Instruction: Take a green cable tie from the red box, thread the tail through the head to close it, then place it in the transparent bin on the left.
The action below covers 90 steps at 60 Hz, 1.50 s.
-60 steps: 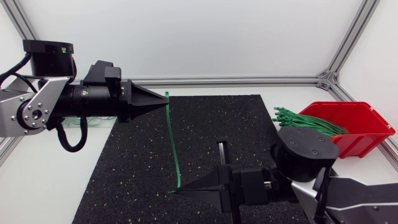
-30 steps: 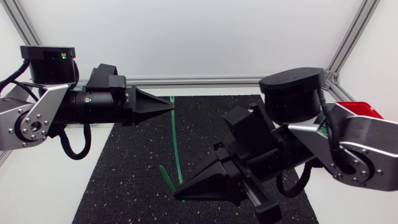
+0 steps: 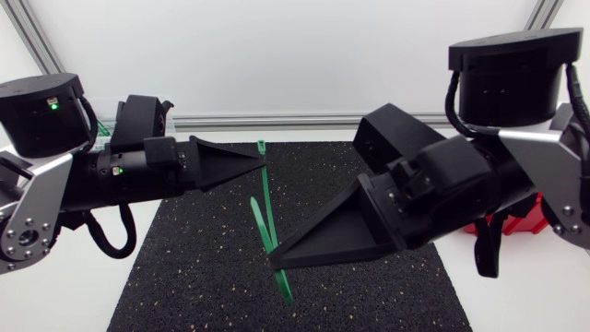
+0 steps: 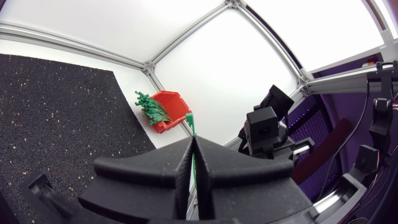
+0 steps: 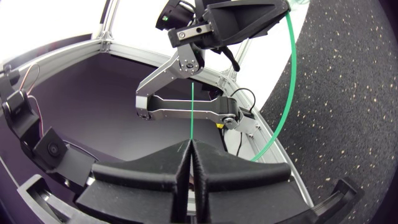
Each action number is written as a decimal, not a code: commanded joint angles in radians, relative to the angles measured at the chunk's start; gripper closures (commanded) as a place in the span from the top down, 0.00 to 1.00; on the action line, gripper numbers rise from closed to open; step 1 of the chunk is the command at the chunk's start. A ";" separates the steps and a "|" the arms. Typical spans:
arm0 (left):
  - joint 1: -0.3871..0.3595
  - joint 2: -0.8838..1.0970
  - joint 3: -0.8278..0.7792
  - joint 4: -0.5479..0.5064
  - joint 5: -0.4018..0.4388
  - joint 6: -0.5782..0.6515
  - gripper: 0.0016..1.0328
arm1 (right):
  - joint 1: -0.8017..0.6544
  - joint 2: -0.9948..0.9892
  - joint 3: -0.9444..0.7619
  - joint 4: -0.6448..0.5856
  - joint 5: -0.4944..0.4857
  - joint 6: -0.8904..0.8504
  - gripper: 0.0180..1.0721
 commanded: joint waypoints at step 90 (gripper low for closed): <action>-0.320 -0.399 -0.226 0.026 -0.463 0.385 0.03 | -0.065 0.177 0.299 -0.399 -0.061 0.142 0.05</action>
